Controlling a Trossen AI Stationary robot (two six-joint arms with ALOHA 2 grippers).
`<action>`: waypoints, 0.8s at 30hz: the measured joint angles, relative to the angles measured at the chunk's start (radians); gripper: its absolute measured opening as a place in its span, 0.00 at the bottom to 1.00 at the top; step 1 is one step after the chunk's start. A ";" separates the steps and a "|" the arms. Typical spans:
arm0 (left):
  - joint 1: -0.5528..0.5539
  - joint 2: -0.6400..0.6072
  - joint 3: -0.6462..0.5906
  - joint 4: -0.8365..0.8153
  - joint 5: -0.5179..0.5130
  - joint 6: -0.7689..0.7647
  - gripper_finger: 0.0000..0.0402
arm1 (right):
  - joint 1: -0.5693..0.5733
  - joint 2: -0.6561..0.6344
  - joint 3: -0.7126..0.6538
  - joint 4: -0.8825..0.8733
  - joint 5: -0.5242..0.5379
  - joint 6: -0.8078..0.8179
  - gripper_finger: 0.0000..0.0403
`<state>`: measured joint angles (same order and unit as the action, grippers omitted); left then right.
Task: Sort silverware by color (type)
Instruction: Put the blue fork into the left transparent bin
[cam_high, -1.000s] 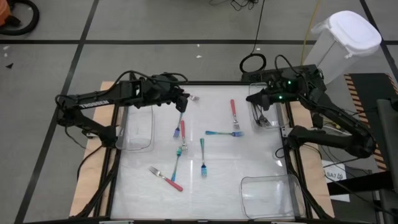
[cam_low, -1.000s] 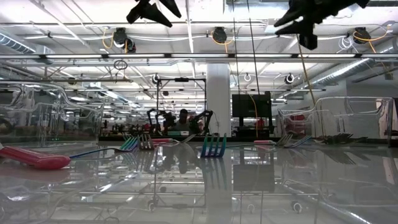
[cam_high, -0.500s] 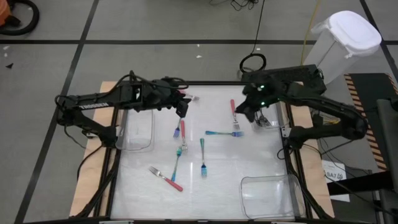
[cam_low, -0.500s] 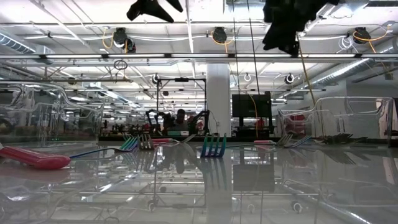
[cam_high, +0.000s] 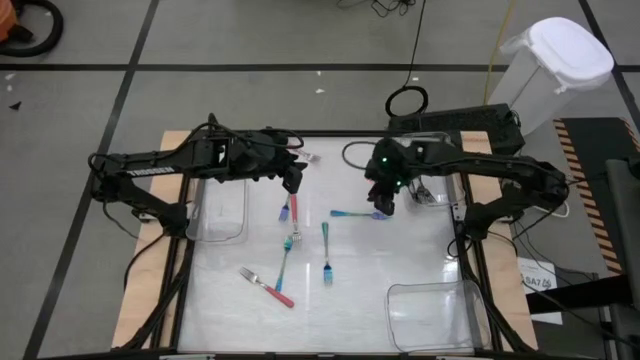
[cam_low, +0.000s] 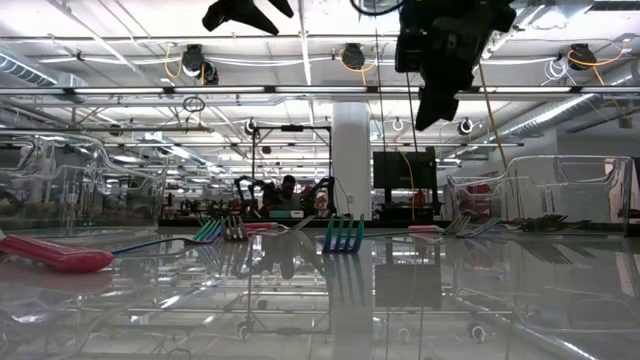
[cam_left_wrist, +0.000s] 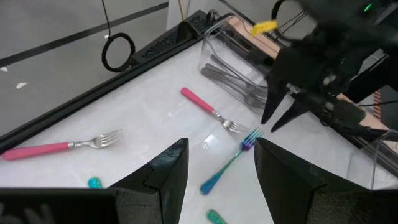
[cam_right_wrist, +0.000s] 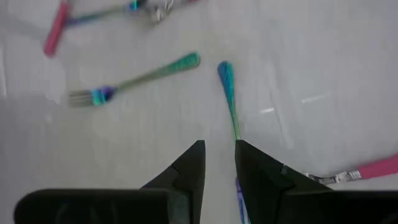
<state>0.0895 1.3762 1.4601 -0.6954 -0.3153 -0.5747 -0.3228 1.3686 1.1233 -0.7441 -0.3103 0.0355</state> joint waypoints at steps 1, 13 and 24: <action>0.000 0.000 0.000 -0.003 0.000 0.000 0.46 | 0.005 0.015 0.000 0.000 0.000 -0.021 0.22; 0.000 0.000 0.000 -0.020 0.000 0.000 0.46 | 0.045 0.186 0.000 0.052 0.030 -0.182 0.33; 0.000 0.000 0.000 -0.021 0.000 -0.007 0.46 | 0.044 0.340 0.000 0.086 0.053 -0.234 0.37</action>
<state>0.0891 1.3762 1.4601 -0.7160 -0.3149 -0.5819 -0.2783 1.7086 1.1233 -0.6579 -0.2574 -0.1987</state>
